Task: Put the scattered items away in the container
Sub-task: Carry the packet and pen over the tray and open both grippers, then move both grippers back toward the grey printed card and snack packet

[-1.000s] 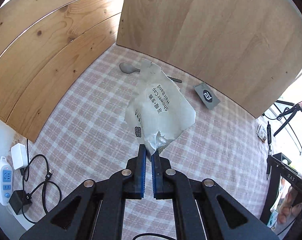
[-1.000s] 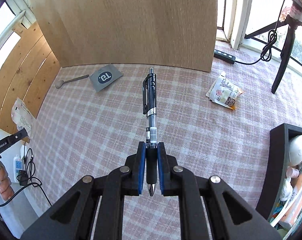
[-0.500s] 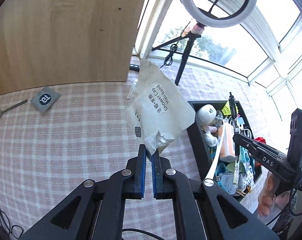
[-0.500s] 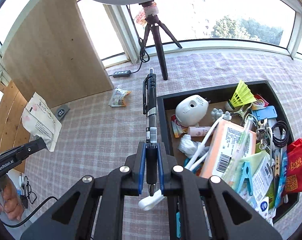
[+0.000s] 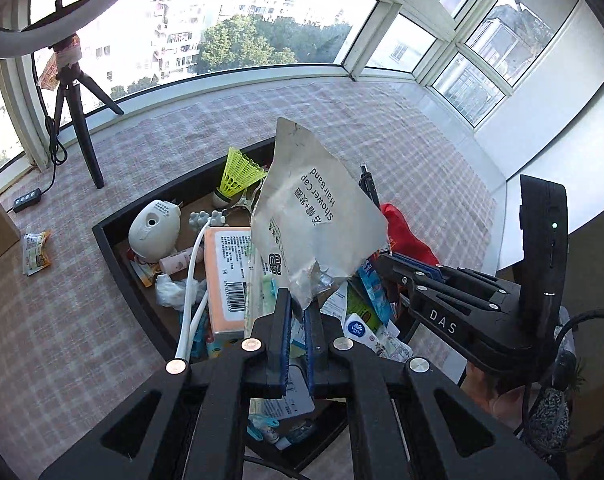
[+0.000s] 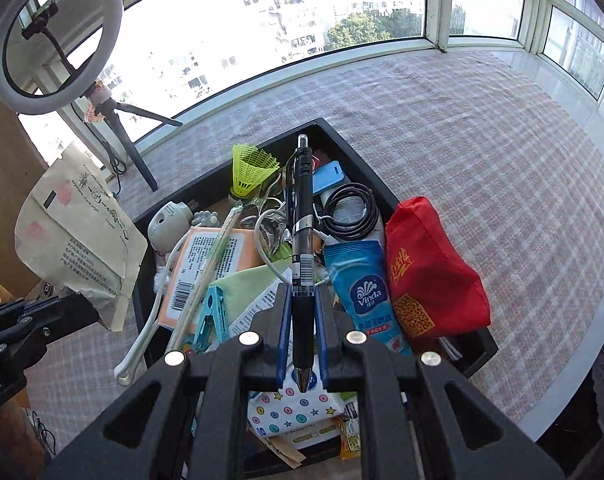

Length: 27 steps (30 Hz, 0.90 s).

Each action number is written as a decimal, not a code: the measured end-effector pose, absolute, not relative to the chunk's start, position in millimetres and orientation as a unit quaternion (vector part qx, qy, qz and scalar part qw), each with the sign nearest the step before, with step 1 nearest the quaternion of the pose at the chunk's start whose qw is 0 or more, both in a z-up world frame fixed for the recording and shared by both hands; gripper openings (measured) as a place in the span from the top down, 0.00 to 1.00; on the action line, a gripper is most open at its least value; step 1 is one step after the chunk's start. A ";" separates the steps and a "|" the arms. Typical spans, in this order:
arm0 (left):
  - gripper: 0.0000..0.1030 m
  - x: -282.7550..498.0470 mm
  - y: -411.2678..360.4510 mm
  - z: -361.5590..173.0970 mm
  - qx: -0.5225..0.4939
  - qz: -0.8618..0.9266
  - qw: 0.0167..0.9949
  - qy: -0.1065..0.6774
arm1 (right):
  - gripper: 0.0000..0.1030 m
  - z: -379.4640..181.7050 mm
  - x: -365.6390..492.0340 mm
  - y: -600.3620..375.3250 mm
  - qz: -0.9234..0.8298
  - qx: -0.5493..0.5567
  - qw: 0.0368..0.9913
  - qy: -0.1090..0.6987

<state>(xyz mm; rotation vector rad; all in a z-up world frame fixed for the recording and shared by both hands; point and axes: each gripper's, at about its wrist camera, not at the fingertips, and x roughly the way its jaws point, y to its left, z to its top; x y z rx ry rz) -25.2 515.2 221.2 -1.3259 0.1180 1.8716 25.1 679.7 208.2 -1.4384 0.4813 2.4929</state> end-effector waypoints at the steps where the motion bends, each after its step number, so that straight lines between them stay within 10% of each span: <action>1: 0.84 -24.7 522.9 220.2 -0.528 0.739 0.416 0.045 | 0.88 208.6 26.5 683.3 0.851 -0.486 0.109 0.168; 3: 0.59 -26.4 531.1 216.4 -0.534 0.740 0.405 0.048 | 0.87 208.5 27.9 688.9 0.850 -0.484 0.113 0.176; 7: 0.60 -29.5 525.1 217.6 -0.529 0.747 0.400 0.044 | 0.73 215.1 35.2 698.4 0.854 -0.466 0.130 0.193; 27: 0.60 -86.9 327.8 191.5 -0.543 0.804 0.243 -0.029 | 0.69 223.5 -18.9 587.8 0.867 -0.481 0.017 0.129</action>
